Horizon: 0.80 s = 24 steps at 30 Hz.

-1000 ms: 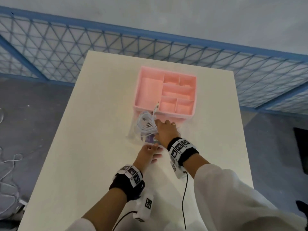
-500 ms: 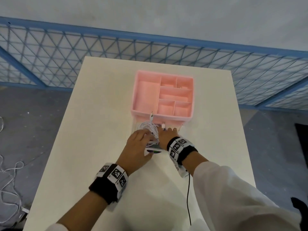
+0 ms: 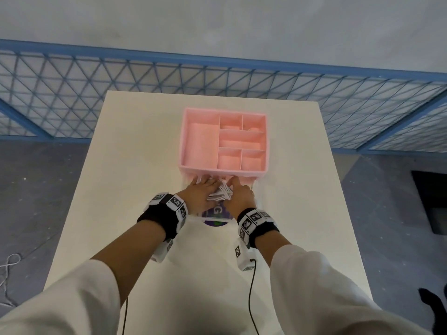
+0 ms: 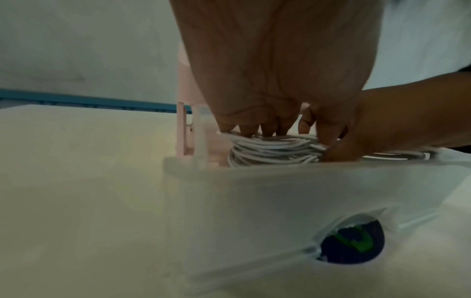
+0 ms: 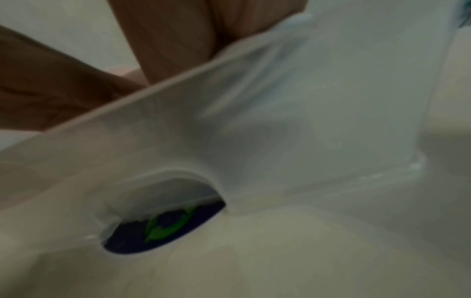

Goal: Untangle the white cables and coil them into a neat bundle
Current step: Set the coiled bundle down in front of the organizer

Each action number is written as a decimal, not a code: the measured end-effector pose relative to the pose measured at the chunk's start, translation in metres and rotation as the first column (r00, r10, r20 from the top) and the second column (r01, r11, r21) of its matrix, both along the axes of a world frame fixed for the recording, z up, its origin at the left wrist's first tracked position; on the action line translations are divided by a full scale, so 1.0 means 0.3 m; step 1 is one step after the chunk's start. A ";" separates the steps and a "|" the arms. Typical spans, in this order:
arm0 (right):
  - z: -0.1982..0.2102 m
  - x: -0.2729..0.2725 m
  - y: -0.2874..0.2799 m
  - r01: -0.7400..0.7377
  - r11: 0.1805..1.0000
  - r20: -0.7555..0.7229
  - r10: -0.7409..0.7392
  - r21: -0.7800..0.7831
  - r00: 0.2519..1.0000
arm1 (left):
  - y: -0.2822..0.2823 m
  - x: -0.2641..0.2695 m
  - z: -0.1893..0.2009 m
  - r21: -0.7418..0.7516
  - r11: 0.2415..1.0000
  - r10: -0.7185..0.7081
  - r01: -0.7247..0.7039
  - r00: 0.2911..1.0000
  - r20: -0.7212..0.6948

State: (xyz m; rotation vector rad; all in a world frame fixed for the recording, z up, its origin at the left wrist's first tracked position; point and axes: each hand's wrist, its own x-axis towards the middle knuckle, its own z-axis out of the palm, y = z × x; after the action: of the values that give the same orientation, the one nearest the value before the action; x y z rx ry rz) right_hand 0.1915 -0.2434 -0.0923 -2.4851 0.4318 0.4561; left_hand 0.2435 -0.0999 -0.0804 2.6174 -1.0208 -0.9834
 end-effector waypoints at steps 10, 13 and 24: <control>0.027 -0.116 -0.026 -0.156 0.932 0.486 0.308 -0.328 0.818 | 0.022 0.018 -0.087 -0.039 0.998 -0.042 0.049 0.987 0.155; -0.005 -0.186 -0.052 -0.312 0.831 0.440 0.519 -0.460 0.733 | 0.030 0.025 -0.094 -0.191 0.981 0.018 0.014 0.987 0.162; -0.047 -0.202 -0.064 -0.568 0.755 -0.043 0.588 -0.329 0.807 | 0.238 -0.264 0.103 -0.595 0.620 0.575 -0.511 0.812 -0.098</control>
State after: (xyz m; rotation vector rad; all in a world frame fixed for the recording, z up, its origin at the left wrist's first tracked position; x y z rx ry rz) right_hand 0.1308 -0.2625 -0.1064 -2.9333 -0.3512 0.5786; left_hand 0.1642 -0.0286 -0.0495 2.1989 -0.3740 -0.2968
